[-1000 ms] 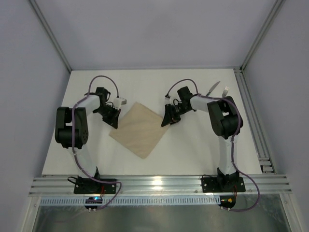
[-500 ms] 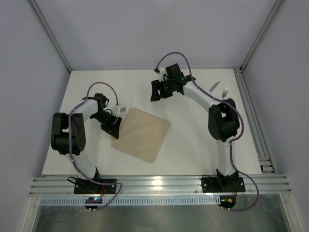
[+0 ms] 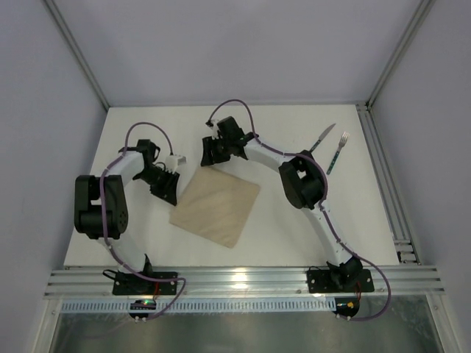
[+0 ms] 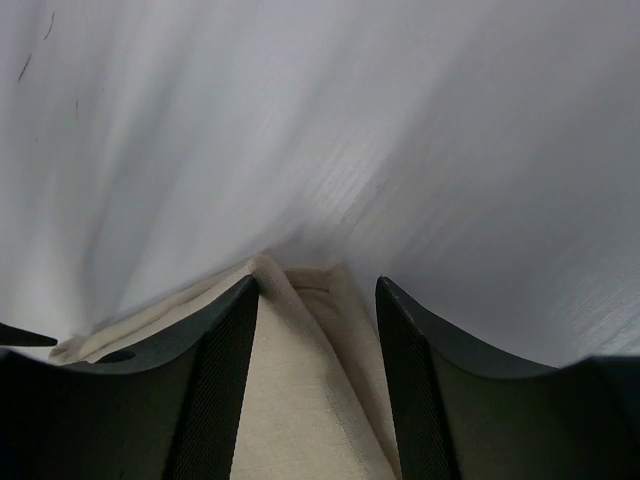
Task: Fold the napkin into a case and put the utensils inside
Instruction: Smooth out the lower triangle-folded napkin at the center of the board.
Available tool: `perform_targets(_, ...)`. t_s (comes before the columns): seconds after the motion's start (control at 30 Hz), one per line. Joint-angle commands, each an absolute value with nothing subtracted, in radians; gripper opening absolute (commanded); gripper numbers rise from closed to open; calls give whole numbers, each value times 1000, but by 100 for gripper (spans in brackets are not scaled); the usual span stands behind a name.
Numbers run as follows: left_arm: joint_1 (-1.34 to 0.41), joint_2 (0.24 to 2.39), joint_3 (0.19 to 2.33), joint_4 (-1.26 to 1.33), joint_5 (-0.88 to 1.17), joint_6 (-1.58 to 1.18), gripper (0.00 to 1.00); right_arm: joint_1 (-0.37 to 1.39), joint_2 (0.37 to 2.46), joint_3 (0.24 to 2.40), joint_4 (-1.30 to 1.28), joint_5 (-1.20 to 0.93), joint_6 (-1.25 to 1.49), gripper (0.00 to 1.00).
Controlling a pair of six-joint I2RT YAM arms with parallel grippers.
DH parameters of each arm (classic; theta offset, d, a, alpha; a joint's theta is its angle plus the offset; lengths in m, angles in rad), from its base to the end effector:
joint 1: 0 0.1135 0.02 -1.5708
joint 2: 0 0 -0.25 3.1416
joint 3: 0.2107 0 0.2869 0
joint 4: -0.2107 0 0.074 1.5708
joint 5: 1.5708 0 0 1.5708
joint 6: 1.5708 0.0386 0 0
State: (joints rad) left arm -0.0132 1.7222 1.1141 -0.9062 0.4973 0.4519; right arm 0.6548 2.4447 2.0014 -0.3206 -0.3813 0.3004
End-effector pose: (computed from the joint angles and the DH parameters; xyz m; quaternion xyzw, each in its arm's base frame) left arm 0.3281 -0.0227 0.1419 0.2301 0.9412 -0.2342 0.0802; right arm 0.4435 0.3586 0.1319 -0.2324 0.8758 0.3320 0.2622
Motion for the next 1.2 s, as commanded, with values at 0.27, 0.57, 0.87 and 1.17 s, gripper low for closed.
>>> perform_targets(0.27,-12,1786,1091,-859,500,434,22,660,2473,2043,-183,-425,397,51)
perform_targets(0.57,-12,1758,1098,-874,503,443,20,666,2493,2037,-189,-436,411,49)
perform_targets(0.87,-3,1729,1089,-881,485,448,20,670,2516,2042,-183,-440,426,28)
perform_targets(1.17,-3,1781,1075,-874,491,453,6,669,2507,2049,-158,-463,429,5)
